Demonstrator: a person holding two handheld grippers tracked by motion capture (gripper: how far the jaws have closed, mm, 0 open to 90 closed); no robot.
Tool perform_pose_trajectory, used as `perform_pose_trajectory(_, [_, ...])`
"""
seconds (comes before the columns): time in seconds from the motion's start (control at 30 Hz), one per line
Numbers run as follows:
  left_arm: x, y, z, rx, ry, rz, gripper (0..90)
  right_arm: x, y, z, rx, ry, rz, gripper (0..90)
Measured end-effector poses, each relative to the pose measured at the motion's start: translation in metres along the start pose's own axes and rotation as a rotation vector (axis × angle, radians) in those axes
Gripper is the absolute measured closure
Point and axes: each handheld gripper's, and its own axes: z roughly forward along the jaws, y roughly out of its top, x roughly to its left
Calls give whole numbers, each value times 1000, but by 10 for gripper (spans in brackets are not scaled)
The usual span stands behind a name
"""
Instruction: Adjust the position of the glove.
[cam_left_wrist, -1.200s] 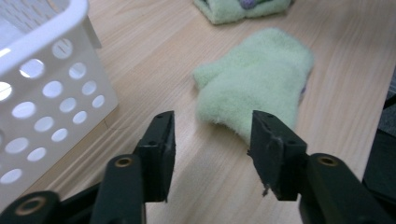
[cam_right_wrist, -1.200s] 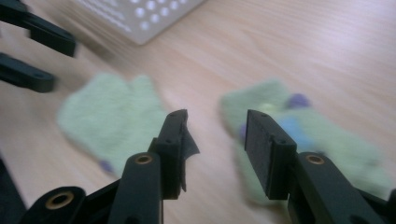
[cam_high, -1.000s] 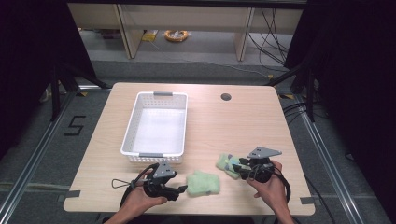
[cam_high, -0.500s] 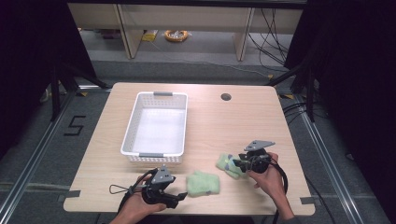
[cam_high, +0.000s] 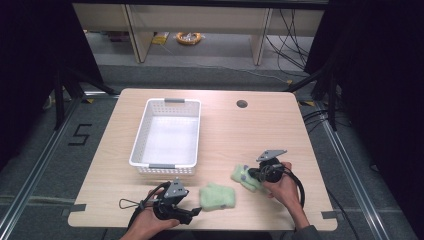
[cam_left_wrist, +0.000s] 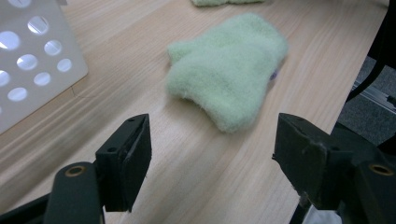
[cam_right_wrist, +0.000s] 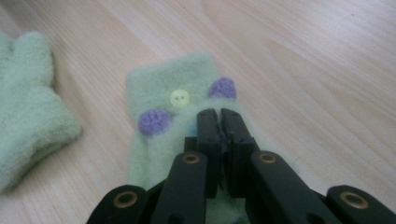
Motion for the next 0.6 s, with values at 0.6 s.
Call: perform_pose_trajectory(0.6, [-15,24,16,-114,12,-50,265,33,26,-32,-262,46,153,881])
